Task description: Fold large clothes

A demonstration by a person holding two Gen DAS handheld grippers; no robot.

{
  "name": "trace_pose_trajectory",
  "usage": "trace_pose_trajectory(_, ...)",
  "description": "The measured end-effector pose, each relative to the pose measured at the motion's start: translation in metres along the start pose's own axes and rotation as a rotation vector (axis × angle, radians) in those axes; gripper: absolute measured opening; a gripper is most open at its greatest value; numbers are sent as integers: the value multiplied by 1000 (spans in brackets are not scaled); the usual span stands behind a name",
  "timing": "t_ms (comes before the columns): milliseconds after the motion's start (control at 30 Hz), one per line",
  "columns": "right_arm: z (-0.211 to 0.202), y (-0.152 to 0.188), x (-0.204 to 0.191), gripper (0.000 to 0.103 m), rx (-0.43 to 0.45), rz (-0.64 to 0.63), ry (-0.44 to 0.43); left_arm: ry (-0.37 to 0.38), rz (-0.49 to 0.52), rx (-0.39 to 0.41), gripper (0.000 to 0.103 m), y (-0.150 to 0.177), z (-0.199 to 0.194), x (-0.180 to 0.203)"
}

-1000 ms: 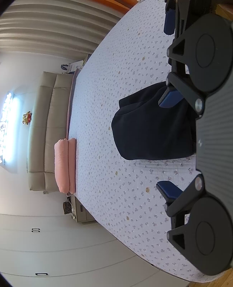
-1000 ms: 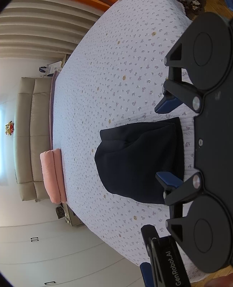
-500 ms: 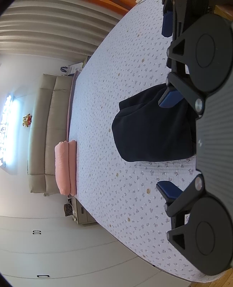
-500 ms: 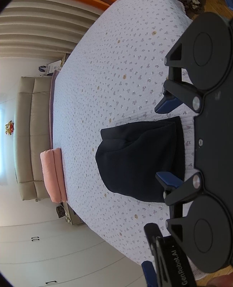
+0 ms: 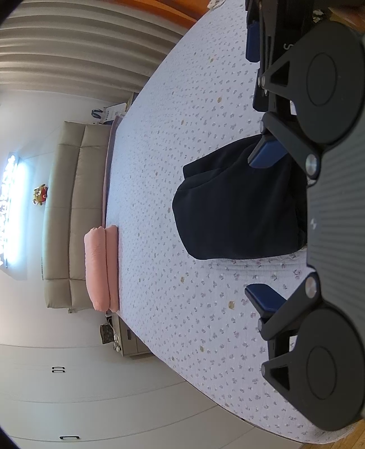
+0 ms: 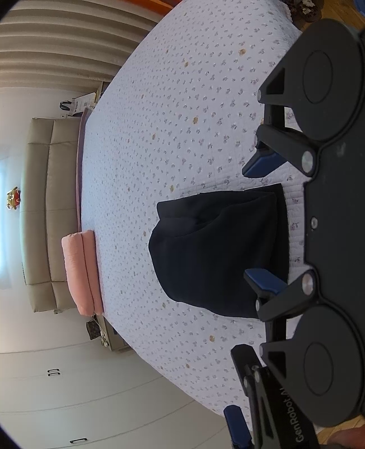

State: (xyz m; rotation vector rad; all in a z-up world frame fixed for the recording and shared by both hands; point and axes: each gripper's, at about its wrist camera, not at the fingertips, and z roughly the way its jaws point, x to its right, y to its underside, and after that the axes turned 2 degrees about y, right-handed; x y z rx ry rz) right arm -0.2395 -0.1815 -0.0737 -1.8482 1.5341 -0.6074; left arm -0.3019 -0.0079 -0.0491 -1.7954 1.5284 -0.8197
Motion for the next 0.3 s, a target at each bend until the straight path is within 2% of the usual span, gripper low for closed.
trace_pose_trajectory(200, 2, 1, 0, 85, -11, -2, -2, -18, 5, 29, 92, 1, 0, -4)
trace_pose_trajectory(300, 2, 1, 0, 85, -11, -3, -1, -70, -5, 71, 91, 3, -1, -10)
